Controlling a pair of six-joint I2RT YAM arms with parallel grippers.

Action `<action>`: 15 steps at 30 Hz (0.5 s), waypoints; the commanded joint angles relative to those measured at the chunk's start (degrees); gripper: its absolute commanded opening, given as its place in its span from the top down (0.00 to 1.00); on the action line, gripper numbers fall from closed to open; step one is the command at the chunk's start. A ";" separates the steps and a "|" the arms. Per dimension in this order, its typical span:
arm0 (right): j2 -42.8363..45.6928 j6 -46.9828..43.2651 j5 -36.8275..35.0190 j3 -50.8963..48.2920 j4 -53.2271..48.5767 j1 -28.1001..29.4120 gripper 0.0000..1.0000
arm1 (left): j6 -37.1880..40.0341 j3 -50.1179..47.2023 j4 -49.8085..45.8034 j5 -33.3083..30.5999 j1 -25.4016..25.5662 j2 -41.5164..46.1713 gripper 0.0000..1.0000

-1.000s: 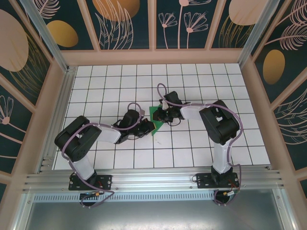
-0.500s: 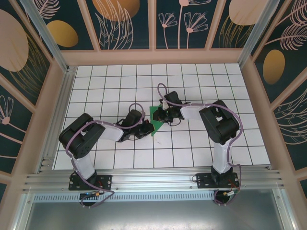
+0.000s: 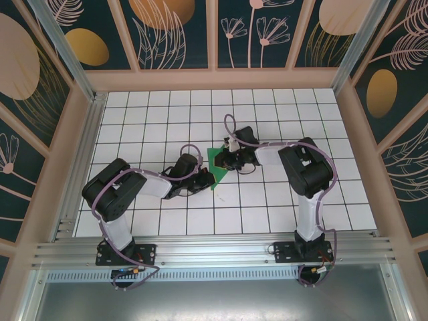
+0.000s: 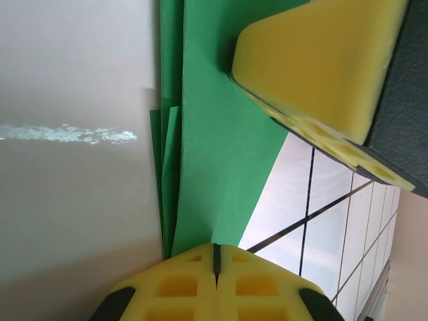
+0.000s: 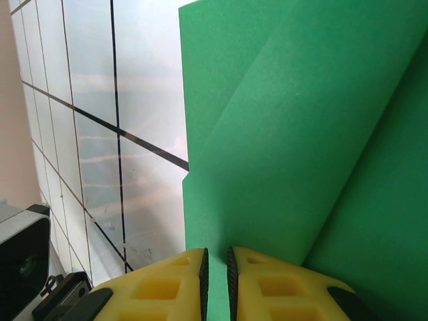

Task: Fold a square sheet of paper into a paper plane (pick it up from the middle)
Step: Fourth fold the wing at the center of the table.

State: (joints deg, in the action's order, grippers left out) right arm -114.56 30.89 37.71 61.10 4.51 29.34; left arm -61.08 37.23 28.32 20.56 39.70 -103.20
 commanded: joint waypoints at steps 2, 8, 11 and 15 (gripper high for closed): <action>-3.50 -3.98 -8.59 3.03 -0.43 -3.09 0.80 | 2.87 -3.92 -14.78 -1.18 0.20 -3.89 1.00; -5.27 -5.10 -12.35 7.09 -5.07 -3.74 0.81 | 2.81 -4.19 -15.11 -1.22 0.18 -4.58 1.00; -5.74 -5.81 -13.88 8.77 -6.80 -3.94 0.81 | 2.69 -4.41 -15.10 -1.22 0.17 -4.64 1.00; -6.62 -6.85 -14.92 11.04 -8.62 -4.19 0.81 | 2.63 -4.63 -14.94 -1.13 0.14 -4.83 1.00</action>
State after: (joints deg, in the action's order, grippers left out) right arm -118.19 27.73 34.33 69.80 -4.19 28.25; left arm -60.20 36.91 28.58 20.97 39.70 -103.42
